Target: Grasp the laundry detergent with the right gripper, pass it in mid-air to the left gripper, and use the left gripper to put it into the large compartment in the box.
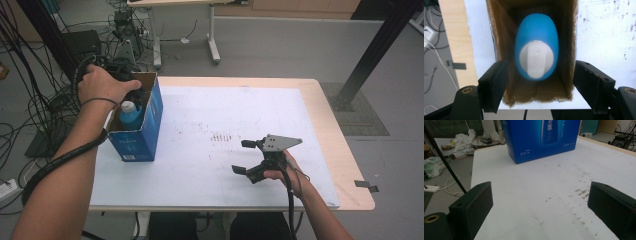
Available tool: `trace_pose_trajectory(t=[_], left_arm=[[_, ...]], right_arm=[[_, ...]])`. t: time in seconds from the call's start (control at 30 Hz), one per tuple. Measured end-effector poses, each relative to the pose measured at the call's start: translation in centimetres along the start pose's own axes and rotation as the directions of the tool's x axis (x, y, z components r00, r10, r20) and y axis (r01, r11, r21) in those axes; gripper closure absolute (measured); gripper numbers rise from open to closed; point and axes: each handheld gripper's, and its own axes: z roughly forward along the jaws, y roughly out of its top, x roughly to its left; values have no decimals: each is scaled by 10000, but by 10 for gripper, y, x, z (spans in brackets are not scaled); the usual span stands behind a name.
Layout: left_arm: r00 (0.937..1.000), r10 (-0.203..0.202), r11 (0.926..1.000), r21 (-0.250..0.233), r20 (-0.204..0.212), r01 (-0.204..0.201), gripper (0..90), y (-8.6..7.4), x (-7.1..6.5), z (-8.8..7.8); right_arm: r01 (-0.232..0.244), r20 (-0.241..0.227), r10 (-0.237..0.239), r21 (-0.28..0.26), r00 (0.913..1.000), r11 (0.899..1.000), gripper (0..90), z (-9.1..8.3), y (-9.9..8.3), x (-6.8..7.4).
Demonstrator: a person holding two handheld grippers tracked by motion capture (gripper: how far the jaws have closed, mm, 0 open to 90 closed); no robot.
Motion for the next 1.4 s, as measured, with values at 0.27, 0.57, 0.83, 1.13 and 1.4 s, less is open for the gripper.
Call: trace_pose_trajectory(t=[0.27,0.57,0.83,1.13,1.4], left_arm=[[9987,449,9982,-386,-225,-458,218,-8,-17,-21],[9939,1099,9900,-892,-26,-1097,142,-21,-33,-38],[9824,1848,9756,-1258,266,-1801,113,-28,-53,-44],[9638,2591,9569,-1523,628,-2473,77,-32,-74,-37],[9388,3297,9350,-1721,998,-3101,72,-36,-94,-26]], right_arm=[[62,147,-62,11,9999,10000,61,-4,6,0],[112,496,-114,52,9987,9999,61,-11,14,2],[-74,918,64,104,9958,9999,61,-15,19,0],[-435,1706,434,-29,9844,9990,61,-25,22,-4],[-744,2408,735,-54,9678,9972,62,-37,27,-7]])
